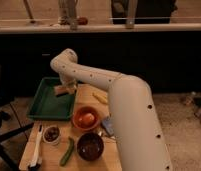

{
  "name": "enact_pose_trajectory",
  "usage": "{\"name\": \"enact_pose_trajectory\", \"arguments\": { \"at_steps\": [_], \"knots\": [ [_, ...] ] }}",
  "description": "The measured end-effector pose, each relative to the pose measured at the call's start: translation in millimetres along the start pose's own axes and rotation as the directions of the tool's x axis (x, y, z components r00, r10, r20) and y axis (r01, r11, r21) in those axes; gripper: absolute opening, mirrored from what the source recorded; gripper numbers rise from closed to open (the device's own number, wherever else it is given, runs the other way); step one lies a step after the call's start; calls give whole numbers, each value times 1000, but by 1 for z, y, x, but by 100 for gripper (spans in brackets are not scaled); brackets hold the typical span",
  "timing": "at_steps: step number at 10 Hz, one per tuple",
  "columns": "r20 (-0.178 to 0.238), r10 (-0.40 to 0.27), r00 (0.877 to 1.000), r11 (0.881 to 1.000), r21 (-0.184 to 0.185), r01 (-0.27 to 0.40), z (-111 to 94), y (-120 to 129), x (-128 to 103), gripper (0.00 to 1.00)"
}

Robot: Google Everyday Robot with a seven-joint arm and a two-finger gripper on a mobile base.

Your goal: Wipe tray with eraser

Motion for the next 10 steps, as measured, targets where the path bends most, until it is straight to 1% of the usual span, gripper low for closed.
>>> {"name": "enact_pose_trajectory", "arguments": {
  "at_steps": [1,2,4,5,7,8,10],
  "knots": [
    [11,-23,1000,1000,1,23,2,0,-9,2],
    [13,-42,999,999,2,42,4,-1,-14,2],
    [-7,-102,995,995,-2,102,15,-4,-36,2],
    [-30,-128,991,992,-6,128,21,-6,-44,2],
    [-60,-154,986,988,-24,152,34,-5,-51,2],
    [-63,-158,985,987,-34,156,40,-5,-52,2],
    [-50,-158,986,986,-59,155,54,-5,-53,2]
  ]
}}
